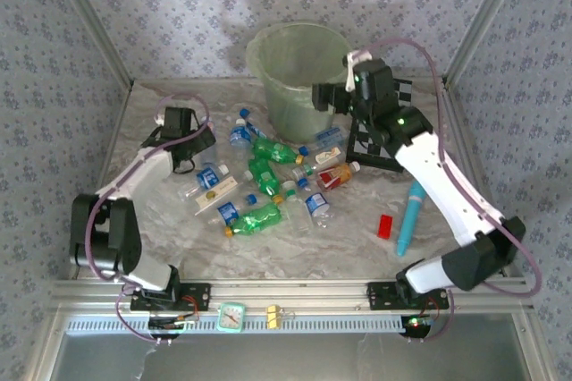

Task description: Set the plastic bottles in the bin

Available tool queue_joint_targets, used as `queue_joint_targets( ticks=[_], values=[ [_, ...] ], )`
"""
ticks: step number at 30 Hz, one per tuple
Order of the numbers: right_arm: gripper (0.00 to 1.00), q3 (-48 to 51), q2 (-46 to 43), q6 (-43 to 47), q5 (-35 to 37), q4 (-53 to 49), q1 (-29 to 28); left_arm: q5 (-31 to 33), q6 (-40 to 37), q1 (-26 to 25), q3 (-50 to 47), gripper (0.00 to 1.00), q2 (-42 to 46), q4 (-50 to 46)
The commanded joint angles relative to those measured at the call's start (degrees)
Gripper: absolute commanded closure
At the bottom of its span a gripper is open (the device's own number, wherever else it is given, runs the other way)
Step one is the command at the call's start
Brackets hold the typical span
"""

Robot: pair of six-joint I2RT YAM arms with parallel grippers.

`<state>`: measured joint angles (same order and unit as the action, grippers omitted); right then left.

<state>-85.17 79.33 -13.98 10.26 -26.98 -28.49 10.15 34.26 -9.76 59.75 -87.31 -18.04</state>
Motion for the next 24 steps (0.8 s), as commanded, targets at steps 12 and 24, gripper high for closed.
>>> queue_joint_targets(
  ticks=[12,24],
  values=[
    [0.00,27.1,-12.3,-14.6,14.1,4.8,0.4,-4.8,-4.7,-1.5,6.7,0.00,-12.7,-1.7],
    [0.00,32.1,-10.9,-19.5,15.9,5.6,0.5,-3.1,-6.7,-1.7,13.2,0.00,-21.2,-5.5]
  ],
)
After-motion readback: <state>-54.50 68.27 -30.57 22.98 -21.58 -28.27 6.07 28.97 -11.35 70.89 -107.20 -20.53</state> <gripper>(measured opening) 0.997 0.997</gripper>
